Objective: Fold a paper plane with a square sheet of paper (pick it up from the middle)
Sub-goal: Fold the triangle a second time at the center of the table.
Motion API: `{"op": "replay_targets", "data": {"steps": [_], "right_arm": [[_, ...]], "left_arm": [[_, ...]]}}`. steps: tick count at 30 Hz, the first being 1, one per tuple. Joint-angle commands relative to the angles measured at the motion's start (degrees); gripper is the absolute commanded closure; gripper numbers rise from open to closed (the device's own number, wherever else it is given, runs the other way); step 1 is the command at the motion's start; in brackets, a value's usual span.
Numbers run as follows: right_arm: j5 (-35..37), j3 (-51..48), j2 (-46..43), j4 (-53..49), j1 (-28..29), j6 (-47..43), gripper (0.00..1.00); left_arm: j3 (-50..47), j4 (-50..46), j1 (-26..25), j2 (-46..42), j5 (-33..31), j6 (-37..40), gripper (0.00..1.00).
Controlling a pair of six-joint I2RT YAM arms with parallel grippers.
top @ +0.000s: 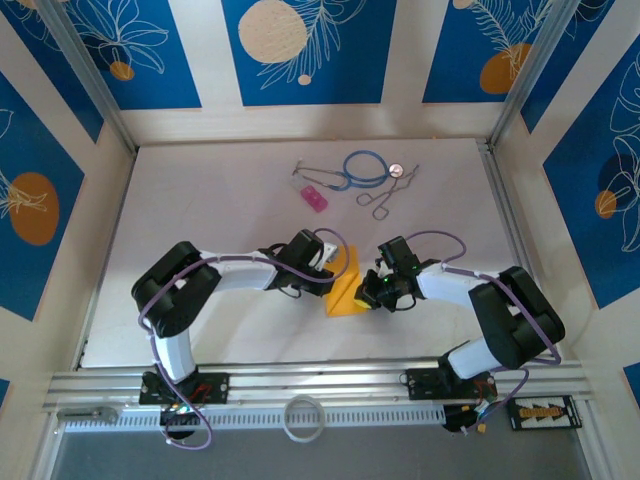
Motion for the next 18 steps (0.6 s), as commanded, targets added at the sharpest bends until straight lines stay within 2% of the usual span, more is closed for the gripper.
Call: {"op": "replay_targets", "data": {"steps": [1,9,13,18], "right_arm": [[1.5,0.1,1.3,-5.2,-0.1,-1.4,1.00],[0.2,1.2,-5.8,-4.2,-0.5,-3.4,0.91],[-3.8,-0.6,-8.7,4.0,-0.6,-1.4,0.94],[-6.3,-0.7,-6.0,10.6,-0.2,1.6,0.99]], "left_arm": [[-0.1,-0.2,0.5,1.3,0.2,1.7,1.00],[-0.9,0.1,0.5,1.5,1.1,1.1,1.00],[-1.1,0.5,0.5,1.7,1.1,0.8,1.00],[-0.5,0.0,0.5,2.2,1.1,1.0,1.00]]}}
